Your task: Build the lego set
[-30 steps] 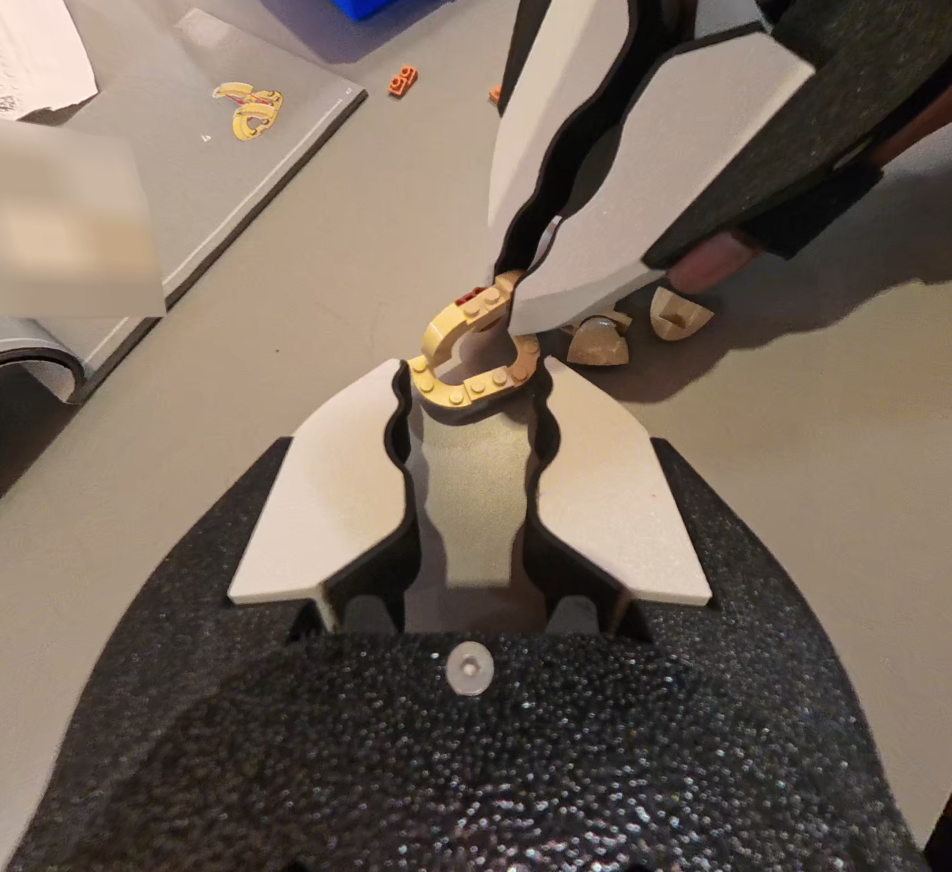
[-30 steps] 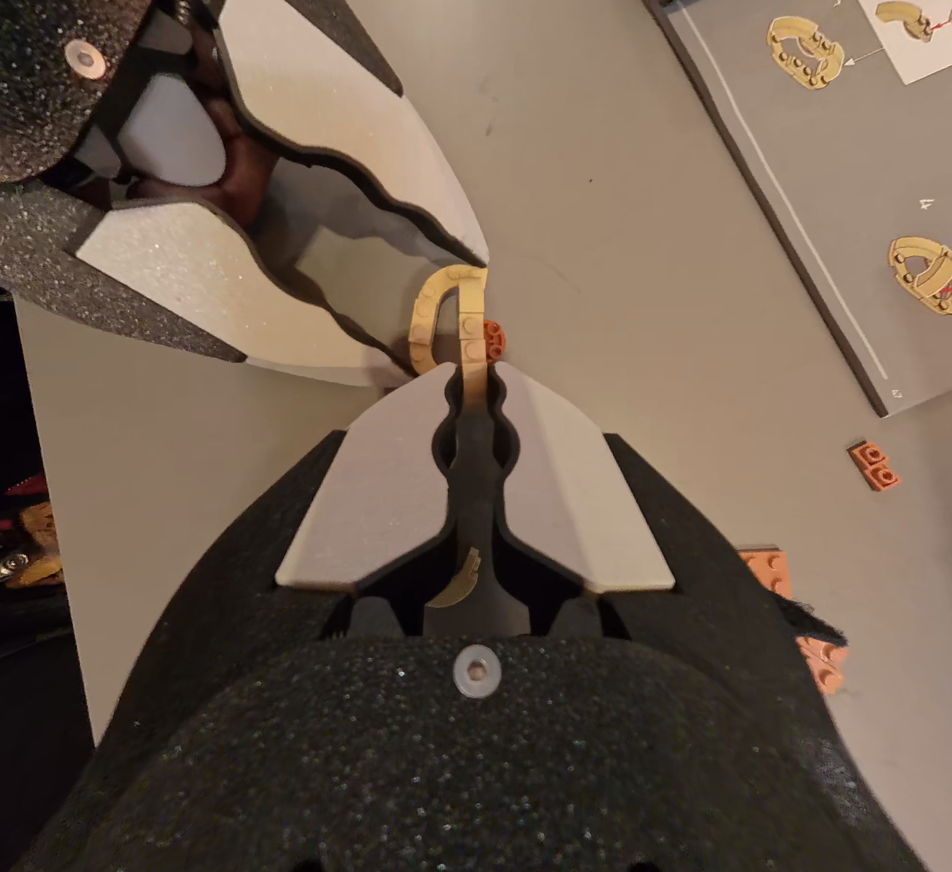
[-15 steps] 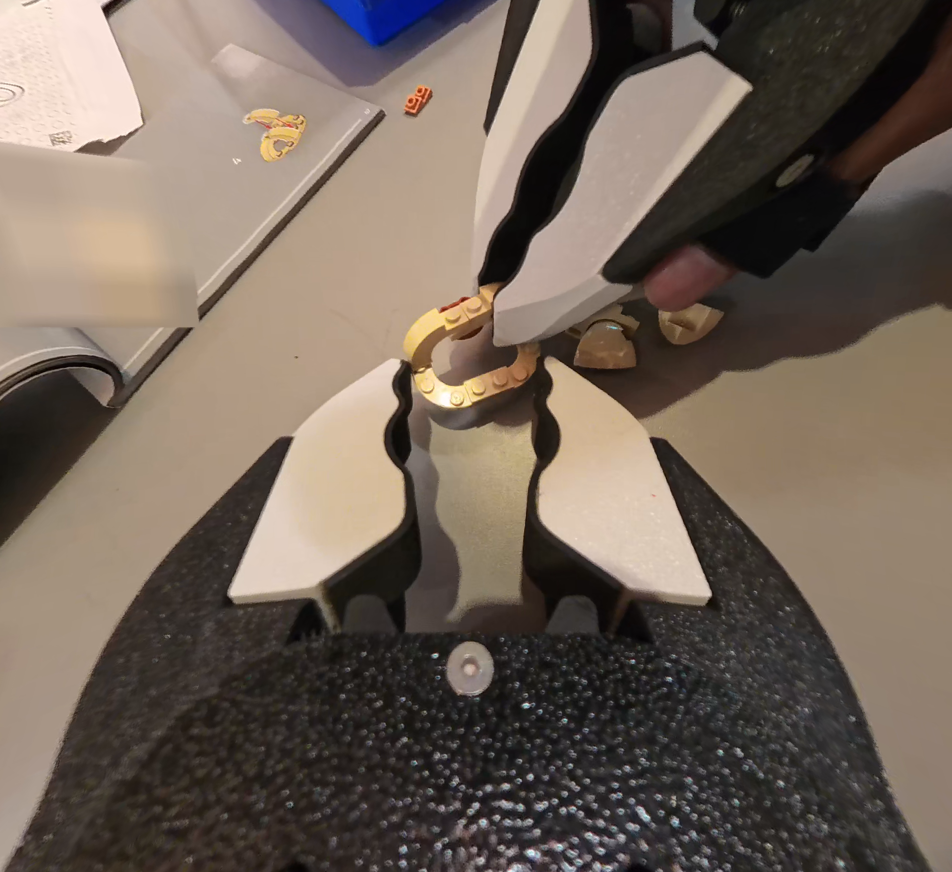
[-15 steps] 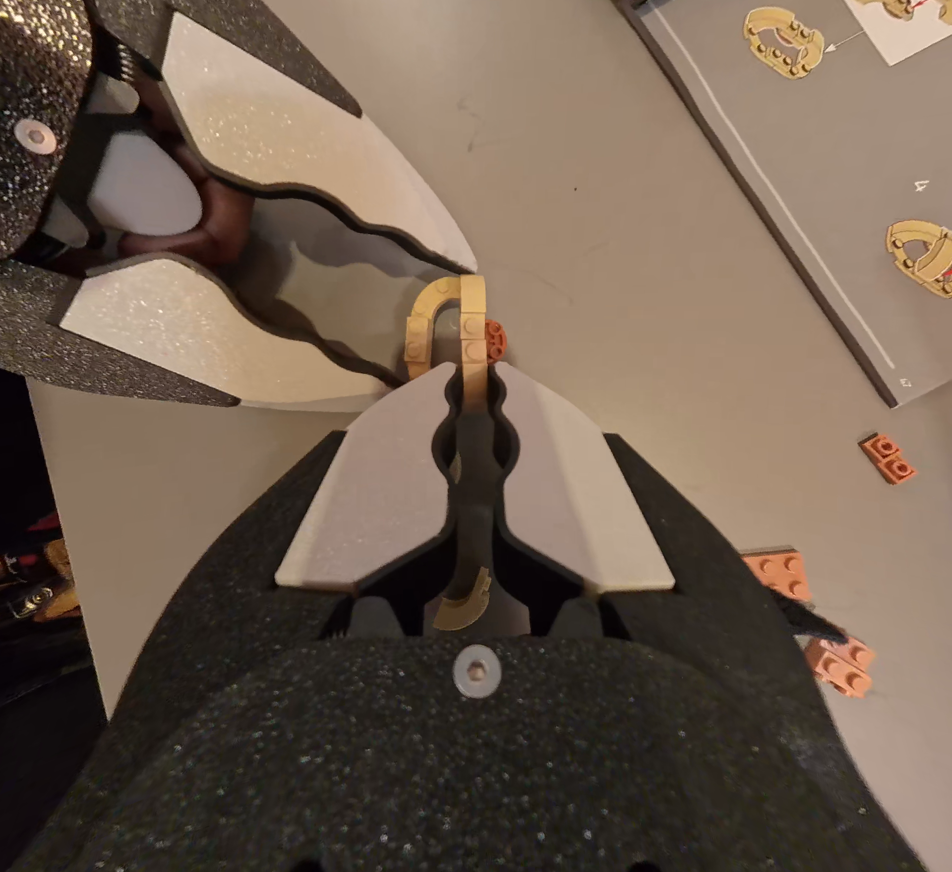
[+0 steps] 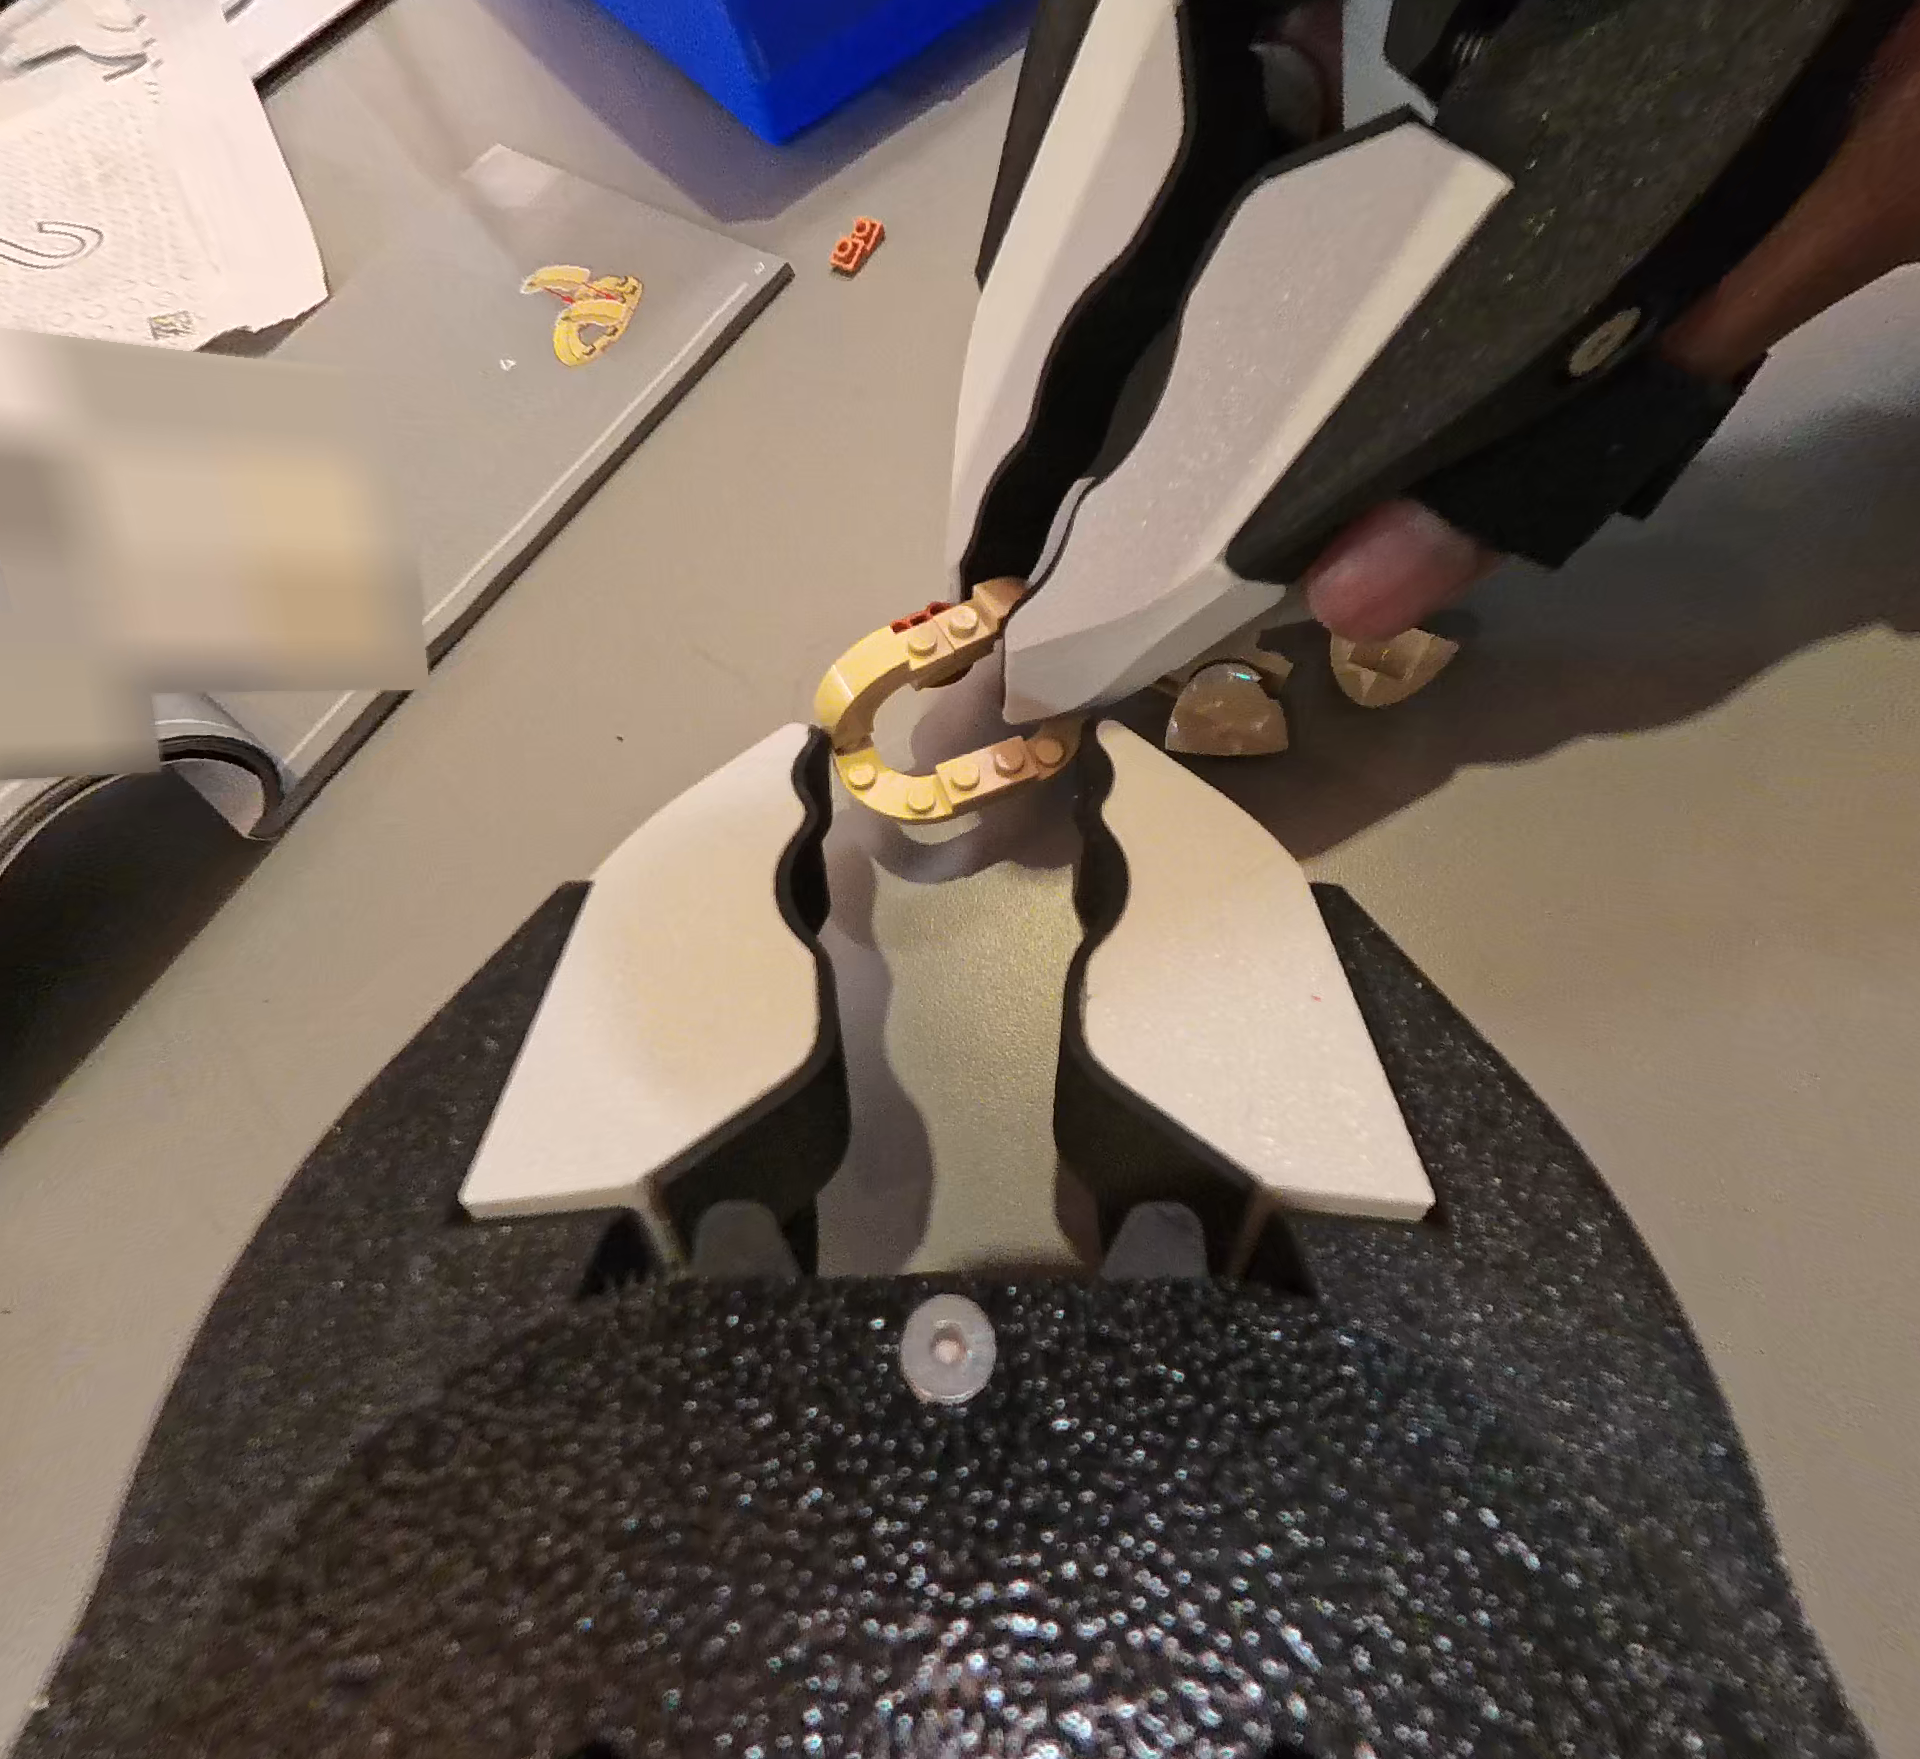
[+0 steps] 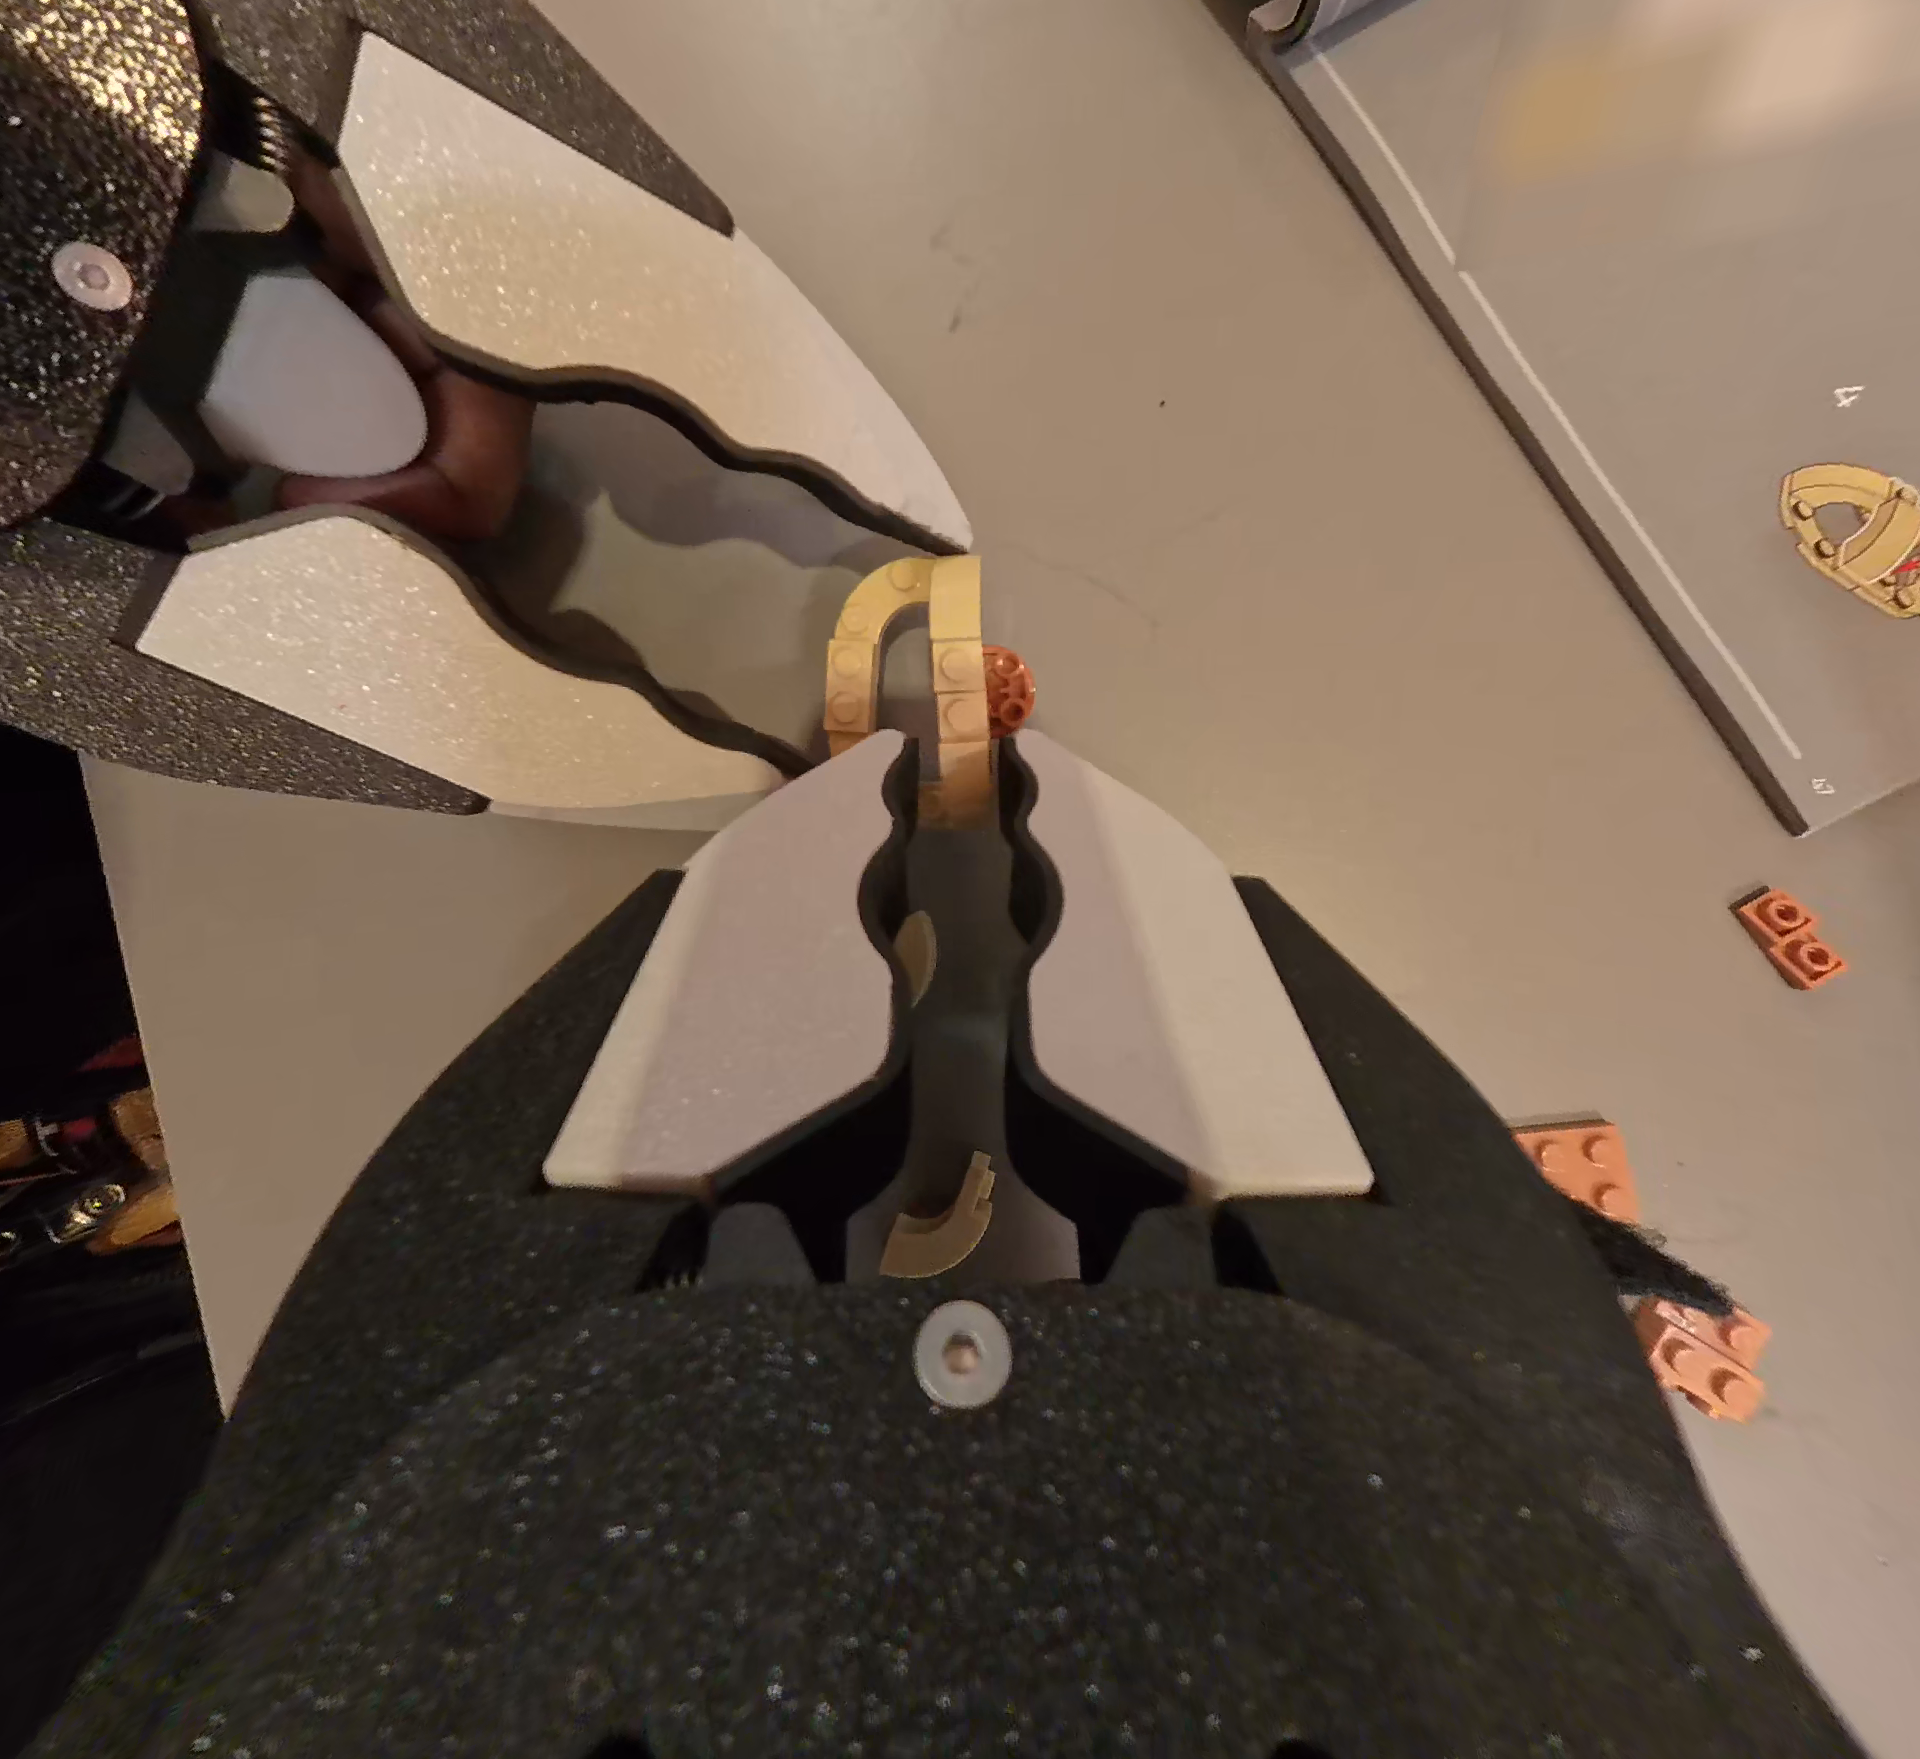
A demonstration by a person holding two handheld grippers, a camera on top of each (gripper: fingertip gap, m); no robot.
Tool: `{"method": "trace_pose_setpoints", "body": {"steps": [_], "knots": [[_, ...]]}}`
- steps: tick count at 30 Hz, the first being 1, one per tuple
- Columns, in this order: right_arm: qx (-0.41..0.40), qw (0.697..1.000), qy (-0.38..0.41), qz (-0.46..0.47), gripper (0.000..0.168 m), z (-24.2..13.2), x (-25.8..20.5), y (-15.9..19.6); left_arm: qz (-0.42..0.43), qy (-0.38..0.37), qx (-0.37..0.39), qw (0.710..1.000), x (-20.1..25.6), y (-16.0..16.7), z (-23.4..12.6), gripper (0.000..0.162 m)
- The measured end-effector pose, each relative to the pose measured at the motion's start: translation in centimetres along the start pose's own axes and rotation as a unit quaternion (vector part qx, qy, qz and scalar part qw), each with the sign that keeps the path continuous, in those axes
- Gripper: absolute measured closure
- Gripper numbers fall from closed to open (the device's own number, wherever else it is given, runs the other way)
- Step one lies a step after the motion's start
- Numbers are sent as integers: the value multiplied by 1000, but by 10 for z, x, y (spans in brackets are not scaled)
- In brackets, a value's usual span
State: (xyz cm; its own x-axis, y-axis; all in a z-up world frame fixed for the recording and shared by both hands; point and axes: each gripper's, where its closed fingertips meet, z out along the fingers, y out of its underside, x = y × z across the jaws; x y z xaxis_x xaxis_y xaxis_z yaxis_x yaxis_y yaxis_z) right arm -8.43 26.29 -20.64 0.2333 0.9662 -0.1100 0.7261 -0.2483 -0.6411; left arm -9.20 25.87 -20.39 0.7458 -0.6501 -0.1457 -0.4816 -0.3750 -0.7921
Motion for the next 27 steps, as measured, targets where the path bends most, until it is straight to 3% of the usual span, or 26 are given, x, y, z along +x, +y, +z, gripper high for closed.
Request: {"method": "trace_pose_setpoints", "body": {"steps": [27], "knots": [[38, 998, -42, 18, 149, -14, -7, -13, 25, -12, 71, 997, -3, -16, -11, 117]]}}
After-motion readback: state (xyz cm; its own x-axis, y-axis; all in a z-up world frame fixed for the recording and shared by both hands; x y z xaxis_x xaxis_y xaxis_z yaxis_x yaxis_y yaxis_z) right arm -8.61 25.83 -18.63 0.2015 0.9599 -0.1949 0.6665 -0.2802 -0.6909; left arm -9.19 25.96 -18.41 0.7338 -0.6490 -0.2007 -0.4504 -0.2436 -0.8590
